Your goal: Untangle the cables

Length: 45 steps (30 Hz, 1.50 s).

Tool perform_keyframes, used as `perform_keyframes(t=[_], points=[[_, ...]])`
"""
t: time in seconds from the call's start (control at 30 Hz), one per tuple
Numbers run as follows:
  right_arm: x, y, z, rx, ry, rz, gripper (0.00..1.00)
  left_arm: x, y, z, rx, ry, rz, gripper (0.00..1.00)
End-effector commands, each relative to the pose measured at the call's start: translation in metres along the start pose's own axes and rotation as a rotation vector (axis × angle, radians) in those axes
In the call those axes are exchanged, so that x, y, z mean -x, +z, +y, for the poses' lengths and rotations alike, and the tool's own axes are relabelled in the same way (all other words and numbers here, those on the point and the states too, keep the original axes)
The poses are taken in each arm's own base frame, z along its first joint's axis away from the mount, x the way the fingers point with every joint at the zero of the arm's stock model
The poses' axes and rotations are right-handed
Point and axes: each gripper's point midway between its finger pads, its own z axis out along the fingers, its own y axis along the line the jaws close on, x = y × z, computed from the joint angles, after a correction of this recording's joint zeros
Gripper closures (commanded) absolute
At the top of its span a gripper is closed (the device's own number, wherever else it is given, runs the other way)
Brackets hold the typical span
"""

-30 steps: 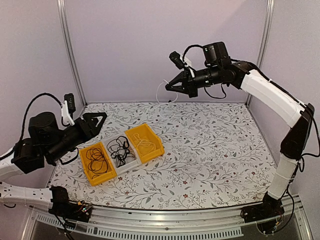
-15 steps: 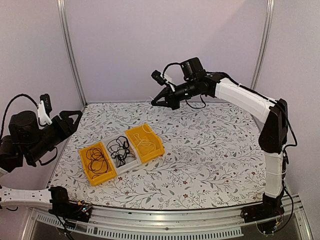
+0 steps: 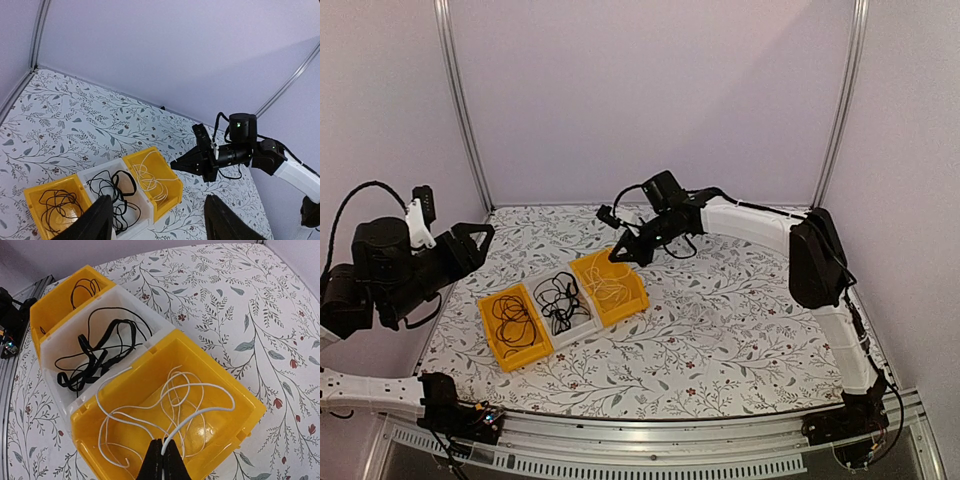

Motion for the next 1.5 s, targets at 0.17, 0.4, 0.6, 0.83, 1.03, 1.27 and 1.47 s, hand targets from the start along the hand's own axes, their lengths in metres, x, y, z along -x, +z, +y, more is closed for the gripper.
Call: perform_keyframes(t=[0.17, 0.4, 0.6, 0.83, 1.03, 1.27, 1.47], points=[[-0.039, 0.043, -0.013, -0.097, -0.092, 0.118, 1.00, 0.004, 0.000, -0.006, -0.012, 0.030, -0.015, 0.34], [-0.052, 0.064, 0.001, -0.148, -0.162, 0.198, 1.00, 0.002, 0.002, -0.008, -0.022, 0.032, -0.020, 0.33], [-0.035, 0.039, -0.003, -0.259, -0.198, 0.220, 0.99, 0.004, 0.003, -0.009, -0.024, 0.035, -0.032, 0.33], [-0.036, 0.003, 0.005, -0.297, -0.194, 0.297, 0.71, 0.005, 0.009, -0.019, -0.037, 0.078, -0.054, 0.30], [-0.022, -0.039, 0.021, -0.323, -0.208, 0.287, 0.65, 0.004, 0.021, -0.036, -0.044, 0.165, -0.059, 0.24], [-0.035, -0.104, 0.023, -0.323, -0.147, 0.285, 0.62, -0.015, 0.051, -0.057, -0.026, 0.310, -0.009, 0.17], [-0.095, -0.143, 0.021, -0.282, -0.034, 0.333, 0.63, -0.049, 0.089, -0.077, -0.052, 0.369, 0.130, 0.17]])
